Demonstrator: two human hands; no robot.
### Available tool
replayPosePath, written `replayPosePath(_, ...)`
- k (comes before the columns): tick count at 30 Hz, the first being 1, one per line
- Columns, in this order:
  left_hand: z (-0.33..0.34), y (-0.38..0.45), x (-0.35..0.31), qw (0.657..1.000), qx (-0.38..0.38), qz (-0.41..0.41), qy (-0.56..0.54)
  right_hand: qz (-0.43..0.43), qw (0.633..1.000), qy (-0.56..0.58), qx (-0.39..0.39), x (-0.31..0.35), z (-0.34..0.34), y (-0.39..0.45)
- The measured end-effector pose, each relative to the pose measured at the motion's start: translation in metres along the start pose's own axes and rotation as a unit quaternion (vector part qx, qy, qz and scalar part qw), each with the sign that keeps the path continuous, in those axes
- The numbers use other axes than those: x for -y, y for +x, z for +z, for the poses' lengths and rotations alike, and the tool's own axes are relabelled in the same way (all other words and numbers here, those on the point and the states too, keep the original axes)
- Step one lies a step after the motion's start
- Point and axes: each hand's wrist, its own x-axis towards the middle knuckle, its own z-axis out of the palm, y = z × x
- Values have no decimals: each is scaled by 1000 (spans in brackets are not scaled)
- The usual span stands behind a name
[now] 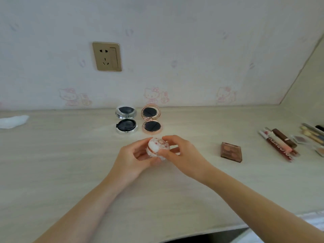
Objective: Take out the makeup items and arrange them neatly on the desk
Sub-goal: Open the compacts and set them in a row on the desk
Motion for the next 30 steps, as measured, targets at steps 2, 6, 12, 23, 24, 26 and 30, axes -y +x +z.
replayPosePath(2, 0, -2, 2, 1000, -5, 6, -2, -6, 1000, -21, 16, -1, -2, 0)
replayPosePath(6, -4, 0, 1, 999, -9, 17, 26, -28, 996, -66, 48, 0, -9, 0)
replayPosePath(12, -12, 0, 3, 997, -19, 18, 67, -75, 984, -151, 56, 5, -8, -2)
replayPosePath(23, -6, -3, 2, 997, 10, 13, 80, -126, 940, -300, 99, 25, -17, -3)
replayPosePath(24, -6, -3, 1, 997, 10, 14, 79, -130, 937, -308, 107, 26, -18, -3)
replayPosePath(26, -6, -3, 1, 997, 12, 10, 78, -127, 932, -318, 123, 29, -22, -2)
replayPosePath(30, -5, -2, 3, 997, 22, -9, 78, -130, 918, -343, 152, 32, -27, 2)
